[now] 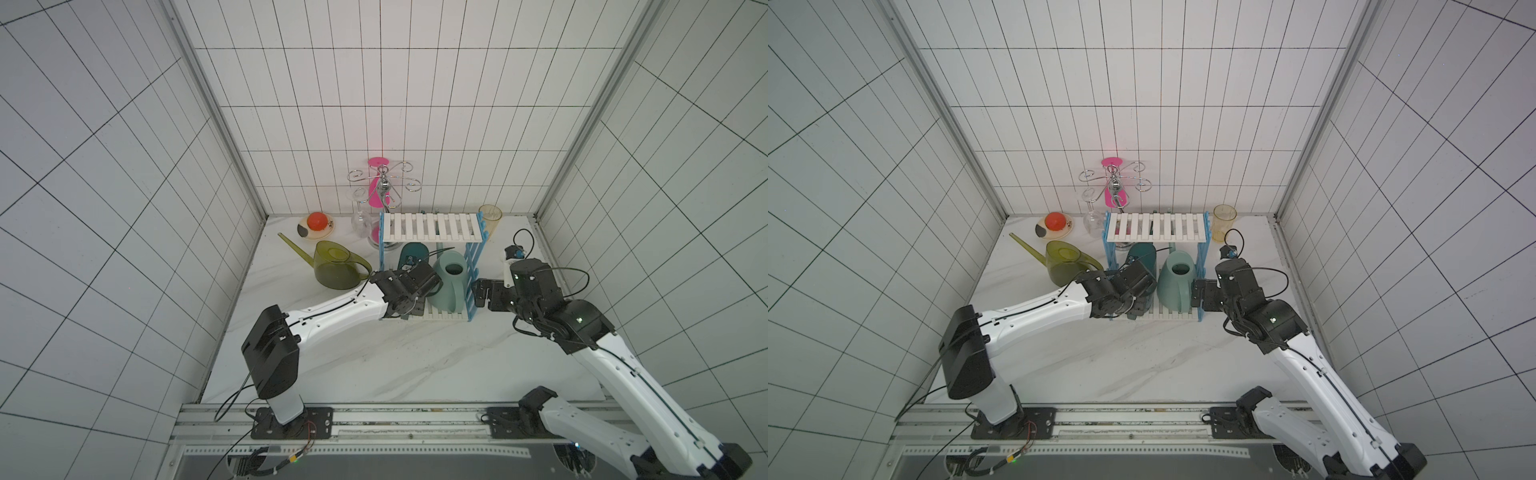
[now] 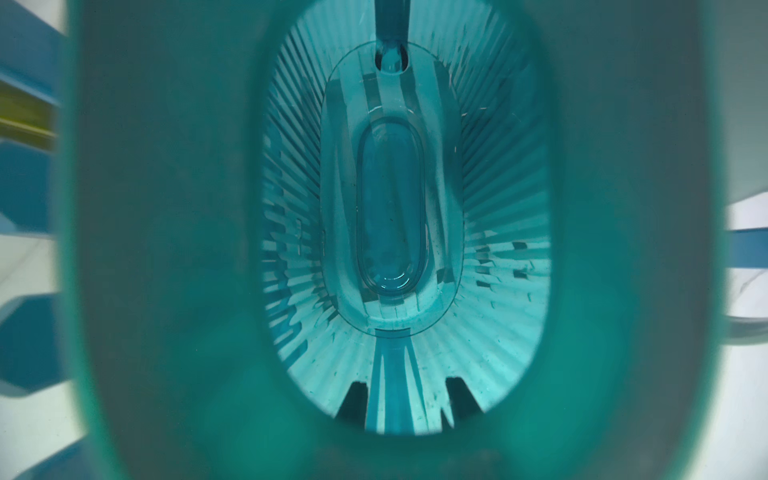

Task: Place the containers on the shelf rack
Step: 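Place the container on the shelf.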

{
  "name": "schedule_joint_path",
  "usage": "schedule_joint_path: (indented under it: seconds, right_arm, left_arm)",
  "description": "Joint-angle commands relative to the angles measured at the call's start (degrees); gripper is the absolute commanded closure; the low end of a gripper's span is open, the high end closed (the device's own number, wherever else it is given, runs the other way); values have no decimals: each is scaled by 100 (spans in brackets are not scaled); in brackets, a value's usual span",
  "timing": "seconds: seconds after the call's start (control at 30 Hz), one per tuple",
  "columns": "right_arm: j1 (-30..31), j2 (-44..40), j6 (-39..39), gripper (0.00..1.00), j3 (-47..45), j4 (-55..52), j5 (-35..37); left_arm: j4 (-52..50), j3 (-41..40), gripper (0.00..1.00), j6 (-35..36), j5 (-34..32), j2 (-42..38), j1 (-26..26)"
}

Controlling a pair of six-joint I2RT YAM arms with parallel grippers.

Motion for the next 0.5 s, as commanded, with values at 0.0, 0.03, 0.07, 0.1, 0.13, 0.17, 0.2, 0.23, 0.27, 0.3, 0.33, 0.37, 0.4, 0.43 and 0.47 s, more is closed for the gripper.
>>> schedule_joint_path:
  seconds: [0.0,0.03,0.07,0.1,0.13,0.17,0.2,0.23,0.27,0.3,0.33,0.37,0.4,0.43,0.47]
  right_arm:
    - [-74,-104,-15,1,-65,49,42]
    - [-79,-113,-20,1,-66,45,50]
    - [-83,-122,-18,1,-66,44,54]
    - [-83,-131,-21,1,-66,44,54]
    - [-90,-140,-22,1,-59,45,55]
    - [-91,-156,-24,1,-53,49,55]
    - [-92,-172,-22,1,-49,49,55]
    - [-92,-188,-22,1,-42,44,55]
    - [-92,-201,-22,1,-40,45,55]
    - [-86,-220,-24,1,-32,48,55]
    - [-90,-232,-26,1,-31,45,55]
    - [-98,-245,-30,1,-23,40,55]
    - [-98,-256,-45,1,-18,38,55]
    - [-101,-267,-66,1,-9,37,55]
    - [-101,-279,-100,1,6,30,59]
  left_arm:
    - [-37,174,58,78,-12,-290,-61]
    - [-50,176,58,87,-12,-336,-87]
    - [-76,186,54,88,-12,-371,-122]
    - [-112,200,53,96,-12,-410,-150]
    - [-154,219,53,105,-12,-439,-180]
    - [-200,238,52,106,-24,-478,-210]
    - [-242,254,49,106,-52,-522,-244]
    - [-295,272,48,106,-88,-566,-286]
    - [-354,293,45,106,-105,-626,-322]
    - [-397,321,44,102,-122,-692,-363]
    - [-454,342,44,105,-129,-775,-399]
    - [-522,367,42,103,-120,-867,-448]
    - [-575,390,41,117,-119,-985,-523]
    - [-610,400,39,149,-132,-1113,-599]
    - [-655,409,37,161,-152,-1275,-685]
